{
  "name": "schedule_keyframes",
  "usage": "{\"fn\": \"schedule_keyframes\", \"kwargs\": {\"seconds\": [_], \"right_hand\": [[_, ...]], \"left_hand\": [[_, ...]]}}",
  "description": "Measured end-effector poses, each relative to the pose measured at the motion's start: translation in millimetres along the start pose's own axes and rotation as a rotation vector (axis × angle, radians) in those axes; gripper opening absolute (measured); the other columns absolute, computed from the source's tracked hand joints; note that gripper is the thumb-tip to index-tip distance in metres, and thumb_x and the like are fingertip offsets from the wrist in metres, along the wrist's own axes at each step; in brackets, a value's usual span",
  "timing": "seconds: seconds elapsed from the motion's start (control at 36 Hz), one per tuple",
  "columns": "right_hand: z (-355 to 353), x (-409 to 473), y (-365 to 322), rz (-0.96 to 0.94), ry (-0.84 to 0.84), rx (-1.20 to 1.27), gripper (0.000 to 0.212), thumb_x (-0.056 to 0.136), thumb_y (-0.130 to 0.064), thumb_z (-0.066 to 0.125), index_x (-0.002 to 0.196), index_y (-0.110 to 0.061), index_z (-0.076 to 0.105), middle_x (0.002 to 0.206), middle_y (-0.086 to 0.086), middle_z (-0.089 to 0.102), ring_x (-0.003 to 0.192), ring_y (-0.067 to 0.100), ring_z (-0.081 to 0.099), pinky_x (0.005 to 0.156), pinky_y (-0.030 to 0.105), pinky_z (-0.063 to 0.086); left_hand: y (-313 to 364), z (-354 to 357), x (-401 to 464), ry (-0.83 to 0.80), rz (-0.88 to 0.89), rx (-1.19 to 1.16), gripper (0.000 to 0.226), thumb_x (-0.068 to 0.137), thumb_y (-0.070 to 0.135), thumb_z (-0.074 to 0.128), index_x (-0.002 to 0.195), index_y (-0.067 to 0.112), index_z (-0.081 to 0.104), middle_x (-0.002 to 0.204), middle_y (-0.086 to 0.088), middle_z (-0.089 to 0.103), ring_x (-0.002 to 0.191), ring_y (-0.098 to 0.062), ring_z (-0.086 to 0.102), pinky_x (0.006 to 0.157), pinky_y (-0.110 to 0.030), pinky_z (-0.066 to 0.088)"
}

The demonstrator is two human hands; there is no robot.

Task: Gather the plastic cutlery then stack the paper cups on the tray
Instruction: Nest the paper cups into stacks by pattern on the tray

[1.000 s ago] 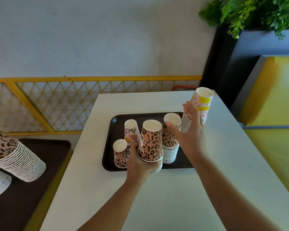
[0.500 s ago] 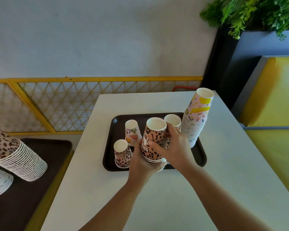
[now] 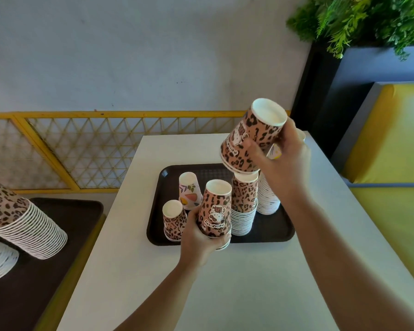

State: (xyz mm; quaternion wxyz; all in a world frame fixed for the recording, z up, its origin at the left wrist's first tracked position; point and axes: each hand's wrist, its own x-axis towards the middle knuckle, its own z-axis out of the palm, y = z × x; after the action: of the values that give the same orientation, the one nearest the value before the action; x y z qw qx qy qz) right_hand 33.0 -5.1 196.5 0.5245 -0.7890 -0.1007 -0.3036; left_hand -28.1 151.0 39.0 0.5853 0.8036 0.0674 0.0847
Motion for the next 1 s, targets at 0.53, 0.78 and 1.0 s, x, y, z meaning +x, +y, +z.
{"fn": "schedule_keyframes", "kwargs": {"seconds": [0.53,0.78,1.0], "right_hand": [[18,-37,41,0.091,-0.061,-0.176,0.078,0.067,-0.045,0.076,0.132,-0.02,0.041,0.127,-0.002,0.044,0.115,0.009,0.043,0.091,0.021,0.035],[29,-69,20,0.042,-0.318,-0.114,0.077,0.063,-0.05,0.074,0.127,-0.018,0.045,0.118,-0.008,0.052,0.106,0.0,0.047,0.087,0.013,0.041],[31,-70,16,0.101,-0.334,-0.142,0.061,0.069,-0.037,0.077,0.121,-0.017,0.051,0.112,-0.004,0.061,0.105,0.013,0.056,0.086,0.027,0.048]], "left_hand": [[21,-2,-2,0.053,0.033,0.042,0.078,0.053,0.015,0.089,0.116,0.026,0.046,0.1,0.026,0.055,0.092,0.013,0.053,0.075,0.003,0.041],[32,0,-2,0.056,0.068,0.005,0.07,0.053,0.014,0.089,0.111,0.023,0.05,0.095,0.018,0.061,0.088,0.018,0.056,0.071,0.0,0.043],[32,2,-3,-0.026,0.112,0.005,0.096,0.05,0.026,0.091,0.131,0.024,0.04,0.116,0.017,0.059,0.105,0.009,0.056,0.085,-0.008,0.047]]}}
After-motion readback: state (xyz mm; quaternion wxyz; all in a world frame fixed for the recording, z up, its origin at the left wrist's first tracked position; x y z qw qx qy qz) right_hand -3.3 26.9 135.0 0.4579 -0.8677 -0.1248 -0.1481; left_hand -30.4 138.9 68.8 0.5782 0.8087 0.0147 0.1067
